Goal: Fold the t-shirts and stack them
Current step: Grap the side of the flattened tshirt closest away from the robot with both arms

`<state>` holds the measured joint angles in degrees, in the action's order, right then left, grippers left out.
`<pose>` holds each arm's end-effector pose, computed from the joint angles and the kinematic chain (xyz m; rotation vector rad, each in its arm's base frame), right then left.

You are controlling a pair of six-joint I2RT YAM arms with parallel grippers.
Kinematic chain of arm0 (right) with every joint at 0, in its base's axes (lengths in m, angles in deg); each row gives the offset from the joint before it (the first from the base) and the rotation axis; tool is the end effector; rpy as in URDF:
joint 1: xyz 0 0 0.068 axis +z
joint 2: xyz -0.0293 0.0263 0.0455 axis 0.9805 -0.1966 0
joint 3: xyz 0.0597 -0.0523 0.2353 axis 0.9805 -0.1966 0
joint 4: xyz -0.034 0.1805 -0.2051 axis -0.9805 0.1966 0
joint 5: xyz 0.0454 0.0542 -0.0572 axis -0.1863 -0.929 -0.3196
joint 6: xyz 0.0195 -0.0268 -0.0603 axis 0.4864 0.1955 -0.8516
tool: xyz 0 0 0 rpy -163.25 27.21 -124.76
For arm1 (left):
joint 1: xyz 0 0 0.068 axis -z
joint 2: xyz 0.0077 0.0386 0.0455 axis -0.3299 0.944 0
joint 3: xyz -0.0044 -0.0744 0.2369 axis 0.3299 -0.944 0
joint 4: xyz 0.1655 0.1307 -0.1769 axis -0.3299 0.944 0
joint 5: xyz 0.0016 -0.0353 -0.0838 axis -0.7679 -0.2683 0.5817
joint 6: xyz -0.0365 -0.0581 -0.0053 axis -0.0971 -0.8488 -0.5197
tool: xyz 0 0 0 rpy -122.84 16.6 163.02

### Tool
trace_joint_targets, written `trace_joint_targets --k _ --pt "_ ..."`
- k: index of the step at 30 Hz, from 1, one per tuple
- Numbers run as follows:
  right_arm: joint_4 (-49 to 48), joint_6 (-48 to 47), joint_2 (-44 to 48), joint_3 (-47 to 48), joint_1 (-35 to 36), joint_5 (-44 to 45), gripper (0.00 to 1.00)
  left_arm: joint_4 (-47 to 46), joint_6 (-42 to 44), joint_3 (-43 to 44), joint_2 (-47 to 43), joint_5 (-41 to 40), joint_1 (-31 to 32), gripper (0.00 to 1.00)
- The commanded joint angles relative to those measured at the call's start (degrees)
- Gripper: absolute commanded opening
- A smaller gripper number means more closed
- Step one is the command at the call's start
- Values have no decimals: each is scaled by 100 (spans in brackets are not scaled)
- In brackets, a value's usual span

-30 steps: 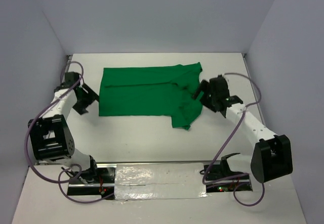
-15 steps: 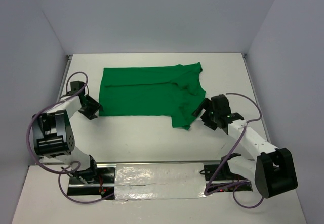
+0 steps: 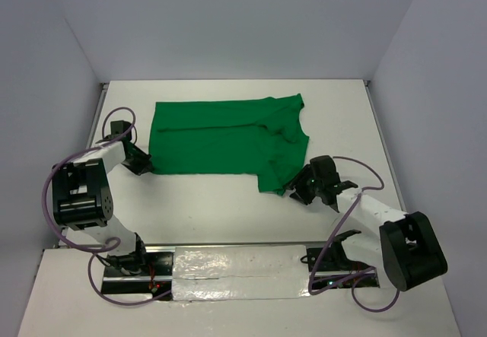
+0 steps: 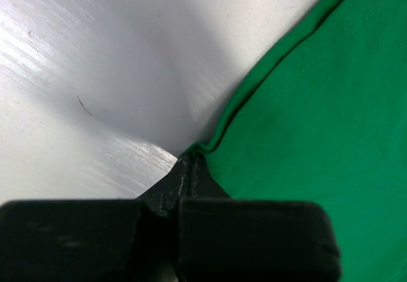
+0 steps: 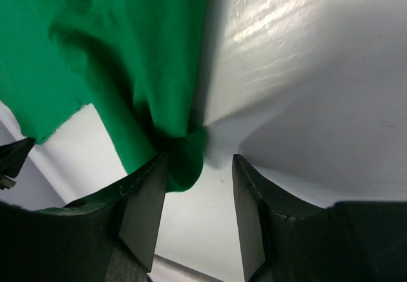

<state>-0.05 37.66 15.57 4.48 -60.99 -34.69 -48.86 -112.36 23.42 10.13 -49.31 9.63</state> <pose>0.2164 0.0778 0.0946 0.8964 2.4568 0.7352 0.3216 0.0536 0.1094 -1.3367 2.3478 -0.2414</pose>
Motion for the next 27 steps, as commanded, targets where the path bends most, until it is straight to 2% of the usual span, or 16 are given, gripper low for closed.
trace_joint_targets --k 1,7,14,16,18,22,27 --pt "-484 509 -112 -176 192 -63 47 57 -98 11 20 8 84 0" --pt "-879 773 -261 -352 201 -281 44 118 -80 37 20 -27 93 0" --pt "-1416 941 -849 -221 237 -362 41 101 -89 11 46 -18 101 0" --pt "-1547 1010 -947 -212 246 -414 35 101 -89 20 64 -18 101 0" --pt "-1539 1090 -956 -246 246 -380 26 127 -98 37 55 -36 101 0" --pt "-1032 1143 -326 -317 246 138 1 180 -98 37 -6 -18 101 0" --pt "-143 880 615 -168 246 850 0 337 -98 20 -269 61 102 0"
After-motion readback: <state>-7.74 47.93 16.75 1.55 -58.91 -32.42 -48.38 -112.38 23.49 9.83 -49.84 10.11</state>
